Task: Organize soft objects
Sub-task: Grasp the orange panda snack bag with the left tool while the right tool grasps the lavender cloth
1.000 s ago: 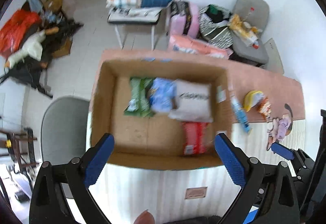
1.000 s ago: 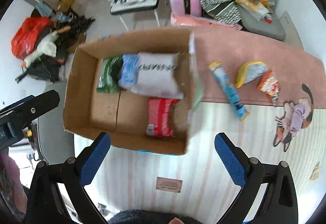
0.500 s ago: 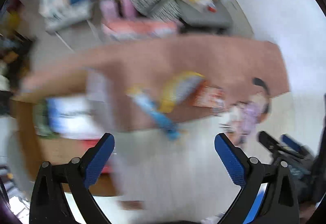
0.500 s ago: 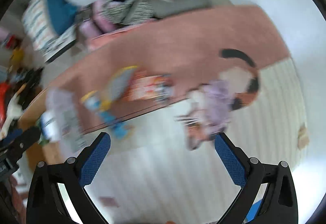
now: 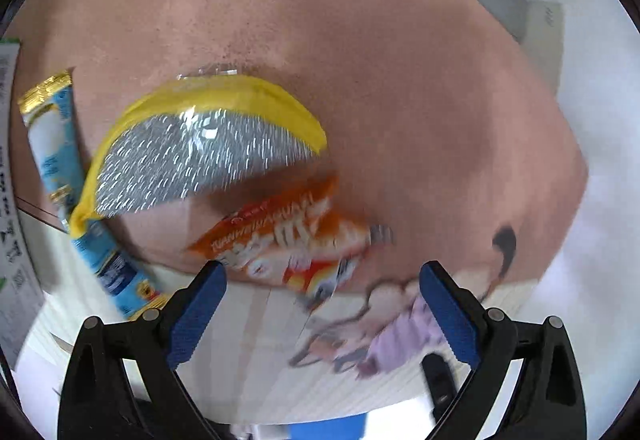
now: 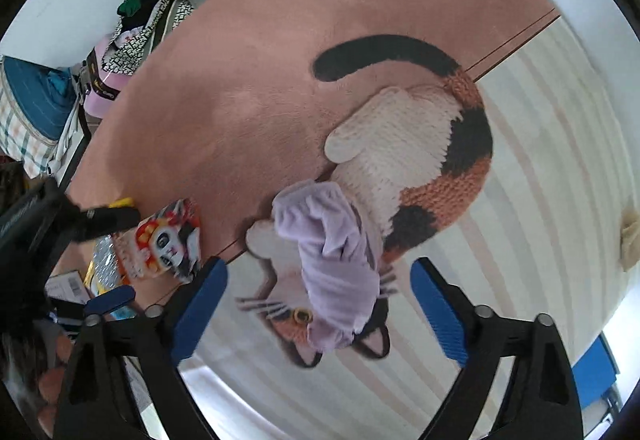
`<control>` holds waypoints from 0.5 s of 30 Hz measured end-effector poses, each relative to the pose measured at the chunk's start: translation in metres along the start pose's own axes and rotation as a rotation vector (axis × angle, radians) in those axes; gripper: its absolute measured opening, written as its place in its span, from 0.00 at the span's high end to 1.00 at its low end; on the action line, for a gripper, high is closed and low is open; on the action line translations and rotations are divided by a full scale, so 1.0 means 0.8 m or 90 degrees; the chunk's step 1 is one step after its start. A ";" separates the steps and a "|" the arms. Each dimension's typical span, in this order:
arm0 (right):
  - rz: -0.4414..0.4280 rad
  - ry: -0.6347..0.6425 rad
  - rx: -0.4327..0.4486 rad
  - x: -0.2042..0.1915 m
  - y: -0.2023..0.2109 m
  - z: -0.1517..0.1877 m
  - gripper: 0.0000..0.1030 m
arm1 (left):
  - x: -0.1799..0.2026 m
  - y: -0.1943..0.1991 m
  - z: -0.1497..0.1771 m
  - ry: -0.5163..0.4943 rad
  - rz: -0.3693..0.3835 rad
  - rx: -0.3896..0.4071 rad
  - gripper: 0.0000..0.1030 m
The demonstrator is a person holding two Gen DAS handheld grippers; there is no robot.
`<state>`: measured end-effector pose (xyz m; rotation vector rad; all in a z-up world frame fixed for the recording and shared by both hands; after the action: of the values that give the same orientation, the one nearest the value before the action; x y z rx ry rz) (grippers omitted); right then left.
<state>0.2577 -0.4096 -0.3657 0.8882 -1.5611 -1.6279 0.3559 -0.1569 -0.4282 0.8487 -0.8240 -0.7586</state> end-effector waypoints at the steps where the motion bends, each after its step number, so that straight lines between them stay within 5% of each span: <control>1: 0.001 0.001 -0.002 0.000 -0.005 -0.002 0.18 | -0.001 -0.002 -0.006 0.017 0.002 0.007 0.04; 3: 0.000 0.008 -0.009 -0.003 -0.017 -0.007 0.23 | 0.000 -0.004 -0.014 0.024 -0.024 0.018 0.15; 6: 0.006 0.029 -0.020 -0.008 -0.029 -0.012 0.28 | 0.014 -0.009 -0.014 -0.047 -0.097 0.021 0.35; 11: 0.018 0.078 -0.039 -0.015 -0.043 -0.015 0.28 | 0.028 -0.011 0.014 -0.216 -0.222 0.052 0.35; 15: 0.034 0.096 -0.044 -0.013 -0.048 -0.014 0.28 | 0.031 -0.015 0.029 -0.285 -0.265 0.066 0.33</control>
<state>0.2712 -0.4055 -0.4042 0.9037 -1.4047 -1.5319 0.3450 -0.1908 -0.4214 0.9728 -1.1029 -1.3134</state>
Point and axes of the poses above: each gripper's, at about its wrist camera, not at the fingertips, and y roughly against the way its jaws point, x to its right, z to its underside, the point moved 2 cm from there along -y, roughly the way its jaws point, and after that the axes turned 5 degrees about z, right-handed, at the moved point
